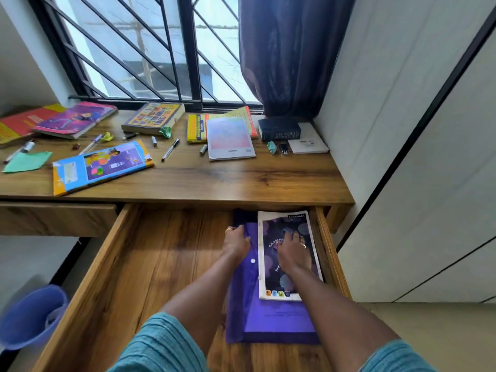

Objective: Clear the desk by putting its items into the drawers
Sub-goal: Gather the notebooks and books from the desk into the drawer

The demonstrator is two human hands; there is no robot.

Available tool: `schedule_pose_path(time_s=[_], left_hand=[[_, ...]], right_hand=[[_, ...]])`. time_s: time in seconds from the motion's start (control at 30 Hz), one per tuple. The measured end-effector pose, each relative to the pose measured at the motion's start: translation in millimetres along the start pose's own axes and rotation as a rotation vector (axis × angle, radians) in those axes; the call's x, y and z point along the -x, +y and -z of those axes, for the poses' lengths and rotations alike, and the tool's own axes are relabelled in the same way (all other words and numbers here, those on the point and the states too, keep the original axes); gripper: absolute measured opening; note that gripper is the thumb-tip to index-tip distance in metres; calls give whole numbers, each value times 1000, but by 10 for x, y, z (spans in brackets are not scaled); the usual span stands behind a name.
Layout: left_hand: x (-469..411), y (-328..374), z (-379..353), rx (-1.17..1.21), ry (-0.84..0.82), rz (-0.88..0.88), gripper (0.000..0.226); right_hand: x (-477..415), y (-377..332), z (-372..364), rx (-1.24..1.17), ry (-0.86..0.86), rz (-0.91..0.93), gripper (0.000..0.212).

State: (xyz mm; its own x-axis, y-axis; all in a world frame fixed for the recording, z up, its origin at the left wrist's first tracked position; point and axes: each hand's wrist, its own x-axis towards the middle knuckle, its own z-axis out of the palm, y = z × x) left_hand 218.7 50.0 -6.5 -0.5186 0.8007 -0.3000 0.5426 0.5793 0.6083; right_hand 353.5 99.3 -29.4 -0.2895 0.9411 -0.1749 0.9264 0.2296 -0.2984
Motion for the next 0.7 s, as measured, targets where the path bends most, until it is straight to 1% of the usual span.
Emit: schedule_pose_path(time_s=[0.17, 0.27, 0.33, 0.37, 0.5, 0.6, 0.7], left_hand=[[-269, 92, 463, 89, 100, -6, 44], [-644, 176, 771, 151, 140, 16, 47], [-903, 221, 968, 138, 161, 26, 48], [-1065, 243, 1067, 129, 168, 39, 49], [-1696, 287, 1354, 128, 174, 103, 47], [-2076, 294, 1443, 118, 165, 115, 39], [-2344, 299, 1465, 132, 155, 110, 37]], right_hand=[[-343, -367, 280, 14, 150, 132, 34], [-749, -655, 423, 51, 217, 187, 32], [-1046, -855, 498, 101, 206, 191, 32], [-1222, -965, 522, 89, 201, 188, 32], [-1892, -1313, 519, -45, 178, 147, 31], [-2288, -1487, 475, -124, 185, 128, 32], [-2585, -1627, 475, -136, 127, 64, 44]])
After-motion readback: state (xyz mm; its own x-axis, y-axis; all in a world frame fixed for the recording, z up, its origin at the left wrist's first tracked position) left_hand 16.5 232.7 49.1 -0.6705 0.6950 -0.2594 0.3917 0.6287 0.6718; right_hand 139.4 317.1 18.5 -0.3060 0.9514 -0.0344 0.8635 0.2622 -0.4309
